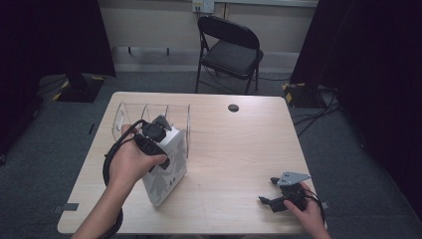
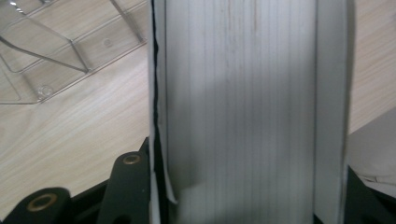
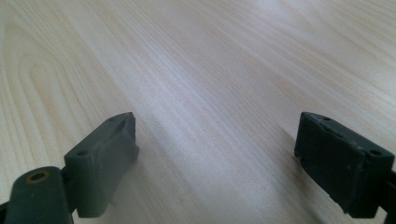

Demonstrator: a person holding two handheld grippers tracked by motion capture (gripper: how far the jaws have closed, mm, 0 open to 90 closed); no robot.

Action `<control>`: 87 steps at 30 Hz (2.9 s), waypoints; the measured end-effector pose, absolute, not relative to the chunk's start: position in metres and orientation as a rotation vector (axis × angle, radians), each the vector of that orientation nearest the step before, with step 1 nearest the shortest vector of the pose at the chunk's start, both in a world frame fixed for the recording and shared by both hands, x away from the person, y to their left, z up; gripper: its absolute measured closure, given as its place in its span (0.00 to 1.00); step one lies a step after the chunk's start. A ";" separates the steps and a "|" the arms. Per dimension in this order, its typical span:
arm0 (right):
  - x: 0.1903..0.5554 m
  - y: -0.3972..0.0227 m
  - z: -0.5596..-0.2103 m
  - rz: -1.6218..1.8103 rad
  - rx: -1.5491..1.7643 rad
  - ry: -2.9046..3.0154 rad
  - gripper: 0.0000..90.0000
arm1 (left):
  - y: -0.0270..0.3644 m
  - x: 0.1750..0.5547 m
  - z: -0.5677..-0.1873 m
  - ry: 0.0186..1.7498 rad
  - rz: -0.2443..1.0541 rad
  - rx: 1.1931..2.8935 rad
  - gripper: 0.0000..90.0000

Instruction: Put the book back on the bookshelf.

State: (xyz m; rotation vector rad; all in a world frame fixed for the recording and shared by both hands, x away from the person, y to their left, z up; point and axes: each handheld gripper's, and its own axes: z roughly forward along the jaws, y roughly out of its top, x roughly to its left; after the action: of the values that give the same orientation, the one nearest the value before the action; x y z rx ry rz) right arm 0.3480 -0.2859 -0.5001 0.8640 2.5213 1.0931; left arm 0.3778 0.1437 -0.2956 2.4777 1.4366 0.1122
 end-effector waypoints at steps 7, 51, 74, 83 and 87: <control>0.348 -0.286 -0.500 1.093 0.864 2.524 0.13 | 0.148 0.388 -0.287 1.469 0.140 2.487 0.59; 0.348 -0.286 -0.500 1.093 0.863 2.523 0.13 | 0.135 0.420 -0.283 1.668 0.142 2.350 0.59; 0.348 -0.286 -0.500 1.092 0.863 2.524 0.13 | 0.136 0.437 -0.289 1.744 0.159 2.298 0.59; 0.348 -0.286 -0.500 1.094 0.864 2.523 0.13 | 0.135 0.443 -0.288 1.756 0.166 2.285 0.59; 0.348 -0.286 -0.500 1.094 0.864 2.523 0.13 | 0.135 0.447 -0.289 1.754 0.162 2.282 0.59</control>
State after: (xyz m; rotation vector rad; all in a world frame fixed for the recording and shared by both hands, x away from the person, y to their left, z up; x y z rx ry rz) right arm 0.3480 -0.2859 -0.5001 0.8635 2.5233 1.0939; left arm 0.4472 0.1345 -0.2893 2.2825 1.7539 0.1623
